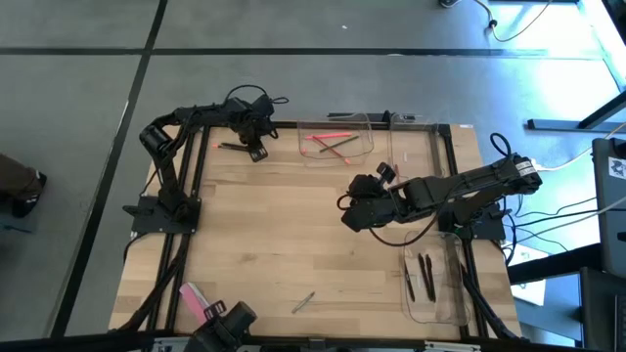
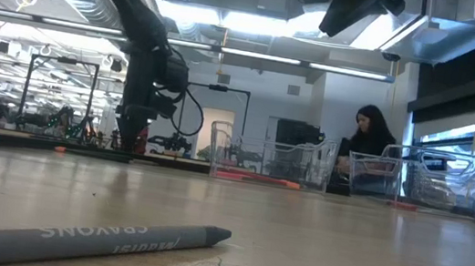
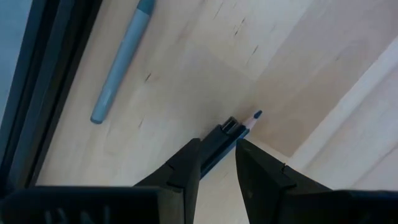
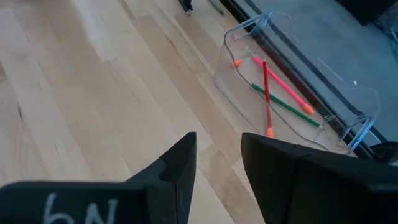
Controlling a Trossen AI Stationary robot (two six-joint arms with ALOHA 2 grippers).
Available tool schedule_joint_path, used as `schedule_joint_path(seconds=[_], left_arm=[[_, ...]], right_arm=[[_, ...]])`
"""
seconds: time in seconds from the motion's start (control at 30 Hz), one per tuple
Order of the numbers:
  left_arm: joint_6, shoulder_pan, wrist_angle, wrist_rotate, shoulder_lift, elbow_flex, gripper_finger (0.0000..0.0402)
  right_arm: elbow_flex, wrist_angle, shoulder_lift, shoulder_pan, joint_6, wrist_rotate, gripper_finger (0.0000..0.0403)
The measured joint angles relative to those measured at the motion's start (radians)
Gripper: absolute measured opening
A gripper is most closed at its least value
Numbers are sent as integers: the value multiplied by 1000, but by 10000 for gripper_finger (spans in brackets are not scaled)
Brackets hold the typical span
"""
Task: Sort crayons/erasers/pens/pencils in bins
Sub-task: Put the dark blue pencil into the top left transparent bin
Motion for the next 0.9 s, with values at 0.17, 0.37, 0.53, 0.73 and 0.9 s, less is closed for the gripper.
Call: schedule_joint_path(seconds=[0.17, 0.37, 0.53, 0.73, 0.9], left_arm=[[-6, -1, 17, -1, 0, -1, 94], [-26, -1, 22, -3, 0, -1, 94], [-40, 0, 25, -3, 0, -1, 94], [-57, 0, 28, -8, 0, -1, 94], [-84, 0, 27, -11, 0, -1, 94]], right_arm=[[0, 2, 0, 0, -21, 6, 130], [0, 7, 0, 0, -23, 6, 130], [0, 7, 0, 0, -27, 6, 130], [0, 6, 0, 0, -27, 6, 130], [0, 6, 0, 0, -27, 6, 130]])
